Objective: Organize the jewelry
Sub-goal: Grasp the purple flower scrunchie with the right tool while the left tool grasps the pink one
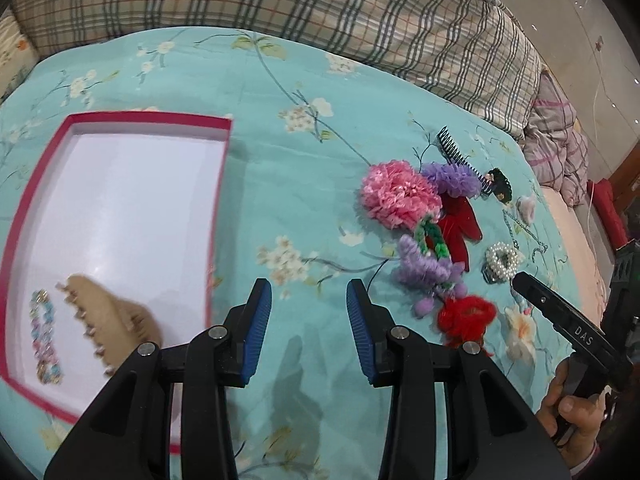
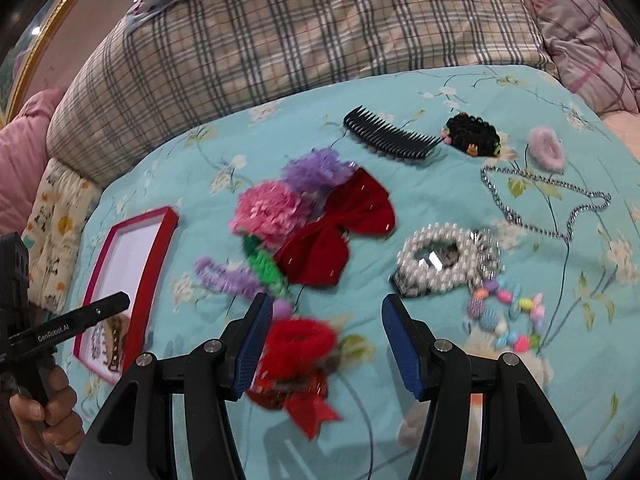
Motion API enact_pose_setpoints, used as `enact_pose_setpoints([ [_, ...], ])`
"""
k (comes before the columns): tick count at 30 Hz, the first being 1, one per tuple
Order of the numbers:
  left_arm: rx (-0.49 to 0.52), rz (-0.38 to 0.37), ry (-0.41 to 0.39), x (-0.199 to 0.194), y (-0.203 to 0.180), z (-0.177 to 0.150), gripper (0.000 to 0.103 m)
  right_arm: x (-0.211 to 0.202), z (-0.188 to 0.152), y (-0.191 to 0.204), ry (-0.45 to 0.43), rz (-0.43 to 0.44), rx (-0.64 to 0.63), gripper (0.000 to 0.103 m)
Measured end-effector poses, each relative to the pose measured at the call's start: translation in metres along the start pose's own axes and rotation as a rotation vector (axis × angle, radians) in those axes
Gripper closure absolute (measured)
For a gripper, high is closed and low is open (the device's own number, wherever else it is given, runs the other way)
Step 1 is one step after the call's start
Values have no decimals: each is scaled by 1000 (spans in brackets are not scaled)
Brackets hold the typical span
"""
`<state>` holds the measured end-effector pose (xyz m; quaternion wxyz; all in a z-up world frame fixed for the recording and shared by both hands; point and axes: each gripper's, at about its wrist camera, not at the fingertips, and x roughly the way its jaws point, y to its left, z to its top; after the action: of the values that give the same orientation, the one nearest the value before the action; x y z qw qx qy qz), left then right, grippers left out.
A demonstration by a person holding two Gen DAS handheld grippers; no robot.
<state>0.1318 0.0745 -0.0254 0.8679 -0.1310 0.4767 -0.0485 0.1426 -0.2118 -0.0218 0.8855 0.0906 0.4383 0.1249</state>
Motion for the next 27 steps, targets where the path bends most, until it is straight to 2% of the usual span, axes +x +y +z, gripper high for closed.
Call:
enact_pose_setpoints([
  [9,-15,-56,40,44,-15,37,66,31,46,-1,-38,27,4,45],
  [19,-44,-162,97,101,-26,74,66,79,87,-4,-18,66,26,48],
  [22,-34,-179,107,111,-32,77,66,95,89,-5,17,73,29,59],
  [24,-30,-189,118,118,-36,77,66,102,88,-8,36,72,32,87],
  [27,-24,-194,129,126,-39,77,66,100,84,-13,22,58,33,92],
])
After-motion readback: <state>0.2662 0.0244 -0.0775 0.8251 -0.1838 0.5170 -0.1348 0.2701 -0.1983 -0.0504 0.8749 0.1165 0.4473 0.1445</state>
